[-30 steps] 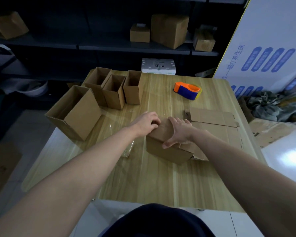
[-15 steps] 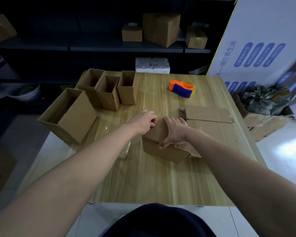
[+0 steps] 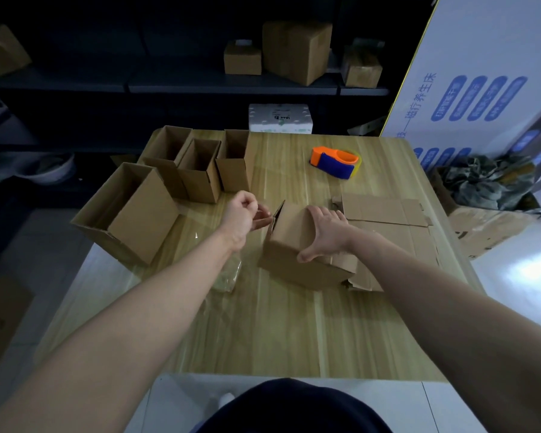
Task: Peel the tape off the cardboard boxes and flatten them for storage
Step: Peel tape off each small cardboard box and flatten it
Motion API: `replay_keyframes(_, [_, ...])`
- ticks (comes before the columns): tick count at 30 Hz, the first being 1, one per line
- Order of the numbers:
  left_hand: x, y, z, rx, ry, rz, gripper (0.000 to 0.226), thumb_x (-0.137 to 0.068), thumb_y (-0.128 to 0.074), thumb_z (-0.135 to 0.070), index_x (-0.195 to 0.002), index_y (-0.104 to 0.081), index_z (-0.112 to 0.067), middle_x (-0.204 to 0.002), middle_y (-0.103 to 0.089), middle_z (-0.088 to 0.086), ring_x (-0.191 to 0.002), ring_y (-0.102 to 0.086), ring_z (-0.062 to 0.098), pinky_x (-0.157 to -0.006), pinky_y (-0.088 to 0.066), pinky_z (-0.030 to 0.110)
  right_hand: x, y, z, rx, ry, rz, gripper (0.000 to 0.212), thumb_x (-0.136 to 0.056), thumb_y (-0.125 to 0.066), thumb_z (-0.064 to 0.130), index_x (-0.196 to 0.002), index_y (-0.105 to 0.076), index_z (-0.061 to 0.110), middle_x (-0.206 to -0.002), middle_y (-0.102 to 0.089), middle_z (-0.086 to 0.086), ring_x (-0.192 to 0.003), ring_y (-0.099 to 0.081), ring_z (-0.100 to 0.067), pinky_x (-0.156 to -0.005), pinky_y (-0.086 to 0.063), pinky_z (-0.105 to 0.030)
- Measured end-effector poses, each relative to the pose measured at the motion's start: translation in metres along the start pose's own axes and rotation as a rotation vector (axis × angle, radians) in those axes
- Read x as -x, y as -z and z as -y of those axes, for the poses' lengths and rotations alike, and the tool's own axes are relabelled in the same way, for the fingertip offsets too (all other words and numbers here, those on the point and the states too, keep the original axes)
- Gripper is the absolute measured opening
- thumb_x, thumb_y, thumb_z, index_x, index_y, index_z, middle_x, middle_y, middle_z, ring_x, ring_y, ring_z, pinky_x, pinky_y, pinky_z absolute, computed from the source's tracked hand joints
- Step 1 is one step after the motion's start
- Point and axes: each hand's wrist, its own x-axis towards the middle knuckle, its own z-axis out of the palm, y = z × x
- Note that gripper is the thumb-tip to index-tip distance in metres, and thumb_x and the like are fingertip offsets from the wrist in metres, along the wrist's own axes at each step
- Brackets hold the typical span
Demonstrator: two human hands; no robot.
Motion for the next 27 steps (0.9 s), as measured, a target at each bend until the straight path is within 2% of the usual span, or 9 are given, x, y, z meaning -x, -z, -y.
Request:
replay_keyframes(2, [-0.001, -0.003, -0.01, 0.27, 0.07, 0.005, 0.026, -0.1, -0.034, 0.001, -0.078, -0.043, -0.009, -0.076, -0.052, 0.01, -0.075, -0.058, 0.025, -0.073, -0.059, 0.037, 0.0, 0.011, 0.004, -0.029, 0.006, -0.012, 0.126, -0.065, -0.08, 0.046, -0.152, 0.008, 0.023, -0.155, -0.015, -0.01, -0.144, -0.012, -0.034, -0.119, -0.008, -0.05])
replay_keyframes(5, [-0.001, -0.017, -0.029, 0.385, 0.093, 0.094, 0.026, -0.099, -0.035, 0.002, -0.077, -0.044, -0.008, -0.071, -0.051, 0.009, -0.071, -0.058, 0.025, -0.071, -0.06, 0.04, -0.002, 0.027, 0.02, -0.074, 0.094, -0.067, 0.134, -0.063, -0.083, 0.044, -0.146, 0.023, 0.038, -0.159, 0.005, -0.006, -0.145, 0.003, -0.037, -0.117, -0.005, -0.053])
replay_keyframes(9, [-0.002, -0.029, -0.044, 0.412, 0.109, 0.186, 0.031, -0.097, -0.033, 0.006, -0.073, -0.044, -0.009, -0.064, -0.049, 0.006, -0.063, -0.053, 0.019, -0.061, -0.058, 0.032, -0.007, 0.039, 0.028, -0.056, 0.169, -0.14, 0.127, -0.064, -0.083, 0.034, -0.152, 0.009, 0.028, -0.154, -0.008, -0.004, -0.144, -0.008, -0.032, -0.112, -0.028, -0.044])
replay_keyframes(12, [-0.002, -0.023, -0.046, 0.519, 0.145, 0.22, 0.033, -0.097, -0.032, 0.006, -0.071, -0.044, -0.009, -0.062, -0.05, 0.005, -0.061, -0.054, 0.018, -0.06, -0.057, 0.03, -0.005, 0.036, 0.011, 0.07, 0.101, -0.115, 0.128, -0.063, -0.083, 0.038, -0.152, 0.008, 0.022, -0.152, -0.01, -0.005, -0.142, -0.016, -0.029, -0.109, -0.034, -0.041])
replay_keyframes(17, [0.008, -0.036, -0.045, 0.531, 0.231, 0.347, 0.029, -0.098, -0.034, 0.002, -0.074, -0.045, -0.008, -0.062, -0.052, 0.005, -0.059, -0.057, 0.016, -0.065, -0.058, 0.03, -0.006, 0.008, 0.014, 0.203, 0.021, -0.151, 0.134, -0.059, -0.079, 0.06, -0.151, 0.011, 0.022, -0.158, -0.002, -0.003, -0.146, -0.001, -0.029, -0.118, -0.012, -0.054])
replay_keyframes(20, [0.013, -0.039, -0.05, 0.543, 0.242, 0.351, 0.028, -0.097, -0.035, 0.0, -0.073, -0.044, -0.009, -0.06, -0.048, 0.004, -0.056, -0.05, 0.014, -0.056, -0.053, 0.026, -0.01, -0.01, 0.017, 0.189, 0.016, -0.192, 0.132, -0.059, -0.081, 0.055, -0.151, 0.007, 0.017, -0.155, -0.013, -0.008, -0.145, -0.011, -0.029, -0.118, -0.012, -0.051])
replay_keyframes(22, [0.011, -0.023, -0.061, 0.528, 0.181, 0.251, 0.029, -0.093, -0.035, -0.001, -0.067, -0.038, -0.014, -0.055, -0.039, -0.001, -0.05, -0.038, 0.011, -0.046, -0.04, 0.019, -0.007, -0.011, 0.009, 0.063, -0.012, -0.204, 0.128, -0.059, -0.084, 0.046, -0.151, 0.0, 0.015, -0.152, -0.021, -0.008, -0.141, -0.021, -0.028, -0.118, -0.019, -0.046])
replay_keyframes(25, [0.006, 0.014, -0.067, 0.367, 0.068, -0.104, 0.03, -0.089, -0.034, -0.004, -0.062, -0.031, -0.018, -0.052, -0.027, -0.004, -0.046, -0.024, 0.009, -0.042, -0.024, 0.019, -0.004, 0.0, -0.004, -0.005, 0.0, -0.209, 0.122, -0.061, -0.083, 0.039, -0.151, -0.004, 0.013, -0.15, -0.022, -0.009, -0.139, -0.022, -0.028, -0.117, -0.022, -0.042])
replay_keyframes(27, [0.002, 0.031, -0.065, 0.303, 0.041, -0.323, 0.024, -0.09, -0.035, -0.006, -0.068, -0.04, -0.015, -0.055, -0.026, -0.003, -0.043, -0.022, 0.008, -0.041, -0.022, 0.019, -0.004, 0.005, -0.004, 0.031, 0.032, -0.205, 0.122, -0.062, -0.082, 0.04, -0.151, -0.004, 0.014, -0.15, -0.021, -0.009, -0.14, -0.021, -0.029, -0.118, -0.019, -0.044])
